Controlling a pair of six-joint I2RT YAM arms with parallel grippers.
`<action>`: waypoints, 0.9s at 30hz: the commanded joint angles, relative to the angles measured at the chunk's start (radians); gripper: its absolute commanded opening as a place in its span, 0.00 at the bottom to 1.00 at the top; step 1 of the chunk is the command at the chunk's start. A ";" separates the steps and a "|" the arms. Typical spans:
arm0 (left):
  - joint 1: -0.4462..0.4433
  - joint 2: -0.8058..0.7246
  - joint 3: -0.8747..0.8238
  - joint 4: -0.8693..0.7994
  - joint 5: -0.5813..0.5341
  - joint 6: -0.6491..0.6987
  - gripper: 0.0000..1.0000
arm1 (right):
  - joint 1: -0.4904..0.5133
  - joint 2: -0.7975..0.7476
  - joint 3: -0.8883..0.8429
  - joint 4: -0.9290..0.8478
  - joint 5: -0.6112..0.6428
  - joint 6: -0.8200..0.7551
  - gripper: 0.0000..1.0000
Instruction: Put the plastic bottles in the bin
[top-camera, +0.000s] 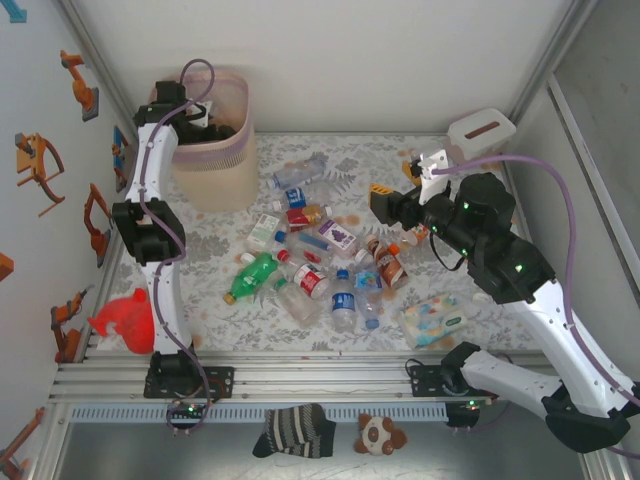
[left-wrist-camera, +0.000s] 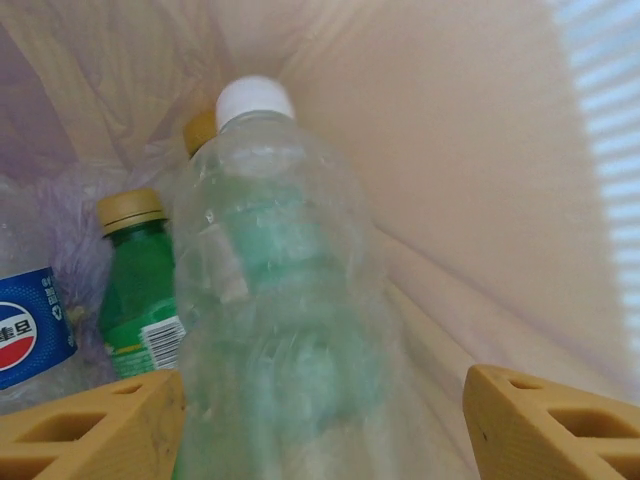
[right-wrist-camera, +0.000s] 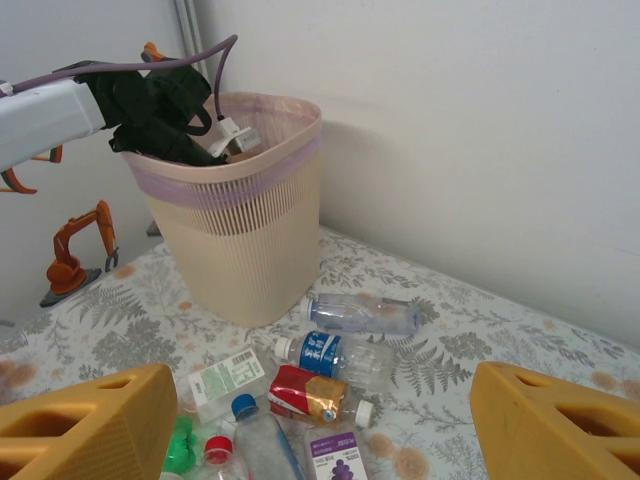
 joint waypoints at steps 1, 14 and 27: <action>-0.004 0.035 0.018 -0.028 -0.001 0.014 0.74 | 0.003 -0.014 0.018 0.012 0.008 -0.006 0.76; -0.002 -0.025 0.056 -0.012 -0.003 -0.001 0.78 | 0.003 -0.025 0.027 0.000 0.011 -0.011 0.76; -0.002 -0.158 0.085 0.050 0.014 -0.032 0.79 | 0.003 -0.024 0.031 -0.004 0.032 -0.008 0.76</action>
